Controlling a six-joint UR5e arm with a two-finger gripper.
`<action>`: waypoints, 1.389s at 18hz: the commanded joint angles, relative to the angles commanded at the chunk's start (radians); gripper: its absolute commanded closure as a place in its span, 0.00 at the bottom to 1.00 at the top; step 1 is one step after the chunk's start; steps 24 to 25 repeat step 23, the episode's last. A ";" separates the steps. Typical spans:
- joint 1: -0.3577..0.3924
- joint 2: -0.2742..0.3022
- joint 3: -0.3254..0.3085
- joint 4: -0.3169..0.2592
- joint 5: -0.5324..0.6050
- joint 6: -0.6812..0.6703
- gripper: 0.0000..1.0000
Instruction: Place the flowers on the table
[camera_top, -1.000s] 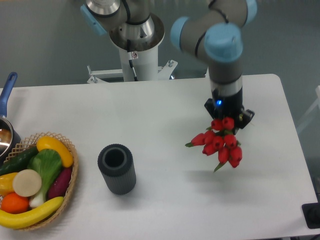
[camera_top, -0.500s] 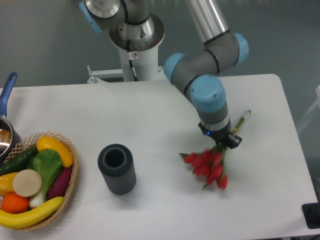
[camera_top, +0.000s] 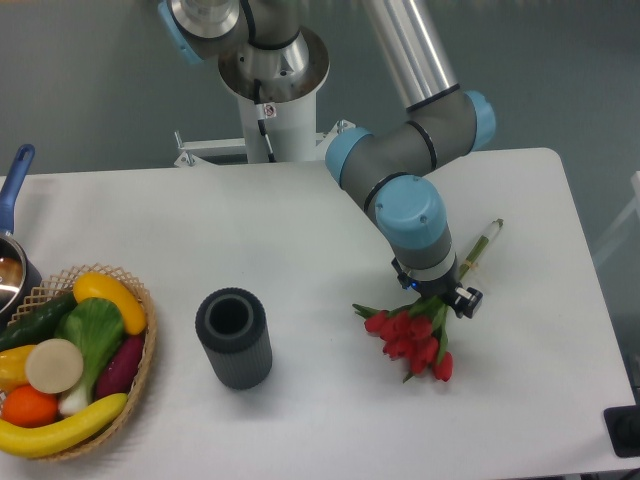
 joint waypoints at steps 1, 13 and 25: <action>0.006 0.005 0.011 0.003 -0.026 -0.046 0.00; 0.242 0.201 0.031 -0.193 -0.293 0.272 0.00; 0.414 0.290 -0.015 -0.317 -0.396 0.633 0.00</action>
